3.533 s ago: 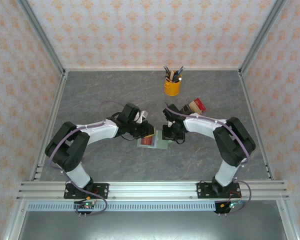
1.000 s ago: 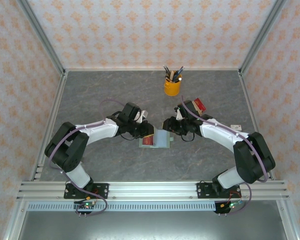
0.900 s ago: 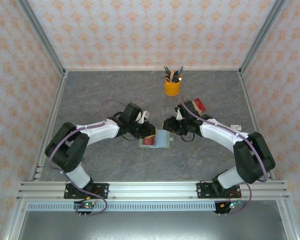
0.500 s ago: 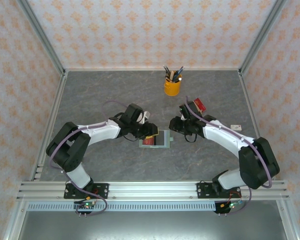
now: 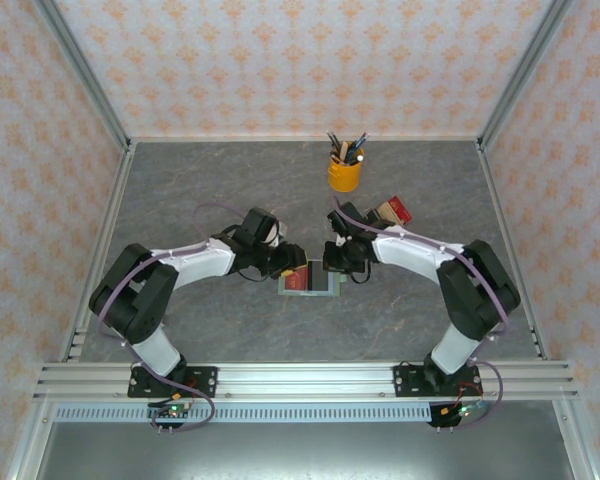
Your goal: Take the credit cards out of the card holder
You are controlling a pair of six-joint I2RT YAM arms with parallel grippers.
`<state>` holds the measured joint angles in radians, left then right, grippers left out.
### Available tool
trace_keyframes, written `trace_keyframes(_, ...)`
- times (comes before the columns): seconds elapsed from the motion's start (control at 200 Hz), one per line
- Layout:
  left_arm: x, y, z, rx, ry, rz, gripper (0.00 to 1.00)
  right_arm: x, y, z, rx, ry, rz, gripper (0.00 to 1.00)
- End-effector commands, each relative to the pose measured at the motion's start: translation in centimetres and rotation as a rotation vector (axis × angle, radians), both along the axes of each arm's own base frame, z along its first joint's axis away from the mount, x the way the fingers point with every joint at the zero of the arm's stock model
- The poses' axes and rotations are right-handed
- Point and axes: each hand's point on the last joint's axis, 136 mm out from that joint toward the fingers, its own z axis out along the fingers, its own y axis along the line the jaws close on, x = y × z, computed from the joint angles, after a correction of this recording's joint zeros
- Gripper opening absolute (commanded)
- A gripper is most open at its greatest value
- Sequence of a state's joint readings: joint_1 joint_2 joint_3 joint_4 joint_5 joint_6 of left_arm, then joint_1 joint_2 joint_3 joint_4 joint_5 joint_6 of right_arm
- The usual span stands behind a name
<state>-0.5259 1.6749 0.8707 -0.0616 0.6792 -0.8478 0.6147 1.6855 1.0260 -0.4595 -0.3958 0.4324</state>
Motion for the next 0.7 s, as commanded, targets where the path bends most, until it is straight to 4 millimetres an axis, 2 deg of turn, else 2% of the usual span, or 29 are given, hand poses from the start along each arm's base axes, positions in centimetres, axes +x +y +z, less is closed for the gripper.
trace_keyframes(0.0,-0.2,-0.9,-0.4,0.013,0.016,-0.033,0.4,-0.4,-0.6,-0.6,-0.057,0.044,0.018,0.16)
trace_keyframes(0.22,0.2,-1.4,-0.9,0.013,0.028,-0.042,0.34,-0.8,-1.5,-2.1,-0.129,0.087,0.024,0.14)
trace_keyframes(0.696,0.0,-1.8,-2.0,0.012,0.074,-0.058,0.31,-0.9,-2.8,-4.9,-0.239,0.138,0.029,0.13)
